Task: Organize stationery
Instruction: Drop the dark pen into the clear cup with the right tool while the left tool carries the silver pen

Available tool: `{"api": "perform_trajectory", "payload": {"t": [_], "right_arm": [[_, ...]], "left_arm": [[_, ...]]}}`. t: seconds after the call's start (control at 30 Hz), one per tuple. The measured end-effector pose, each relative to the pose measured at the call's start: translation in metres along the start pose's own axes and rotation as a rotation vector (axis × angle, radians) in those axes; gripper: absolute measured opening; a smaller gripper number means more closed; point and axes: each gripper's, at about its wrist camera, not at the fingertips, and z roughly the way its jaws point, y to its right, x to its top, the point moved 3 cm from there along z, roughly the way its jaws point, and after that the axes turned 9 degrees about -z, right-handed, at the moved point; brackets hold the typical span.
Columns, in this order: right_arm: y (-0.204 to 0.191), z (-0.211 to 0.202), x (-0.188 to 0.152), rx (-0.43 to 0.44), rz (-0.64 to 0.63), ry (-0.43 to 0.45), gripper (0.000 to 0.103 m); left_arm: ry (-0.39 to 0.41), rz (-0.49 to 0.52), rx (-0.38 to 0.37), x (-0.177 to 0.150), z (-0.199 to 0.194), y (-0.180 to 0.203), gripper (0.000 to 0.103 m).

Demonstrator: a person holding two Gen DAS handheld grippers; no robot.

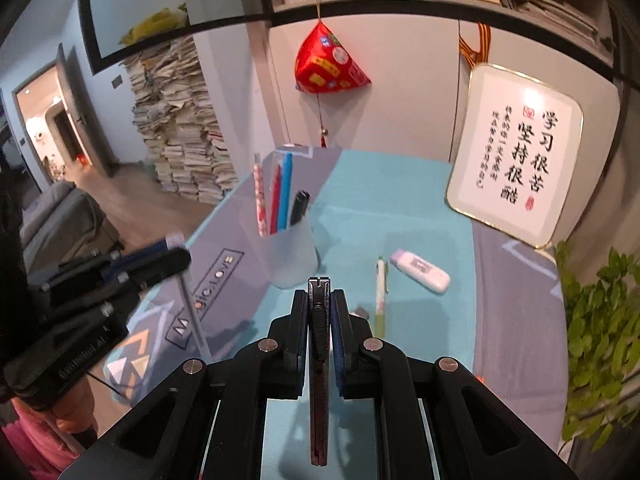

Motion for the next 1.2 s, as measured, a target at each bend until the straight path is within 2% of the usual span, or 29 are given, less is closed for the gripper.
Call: {"api": "perform_trajectory", "payload": {"t": [0.23, 0.47, 0.6, 0.8, 1.2], "right_arm": [[0.001, 0.01, -0.003, -0.009, 0.024, -0.02, 0.012], [0.018, 0.012, -0.009, -0.047, 0.059, -0.034, 0.012], [0.029, 0.01, -0.005, -0.072, 0.076, -0.021, 0.012], [0.039, 0.011, 0.005, -0.082, 0.098, -0.005, 0.012], [0.032, 0.016, 0.016, -0.07, 0.09, 0.012, 0.012]], "left_arm": [[0.178, 0.045, 0.019, 0.063, -0.008, 0.011, 0.007], [0.205, -0.014, 0.04, 0.092, 0.028, -0.002, 0.007], [0.209, -0.022, 0.078, 0.088, 0.049, -0.011, 0.007], [0.154, -0.032, 0.097, 0.072, 0.07, -0.02, 0.007], [0.076, -0.049, 0.09, 0.044, 0.084, -0.03, 0.008]]}}
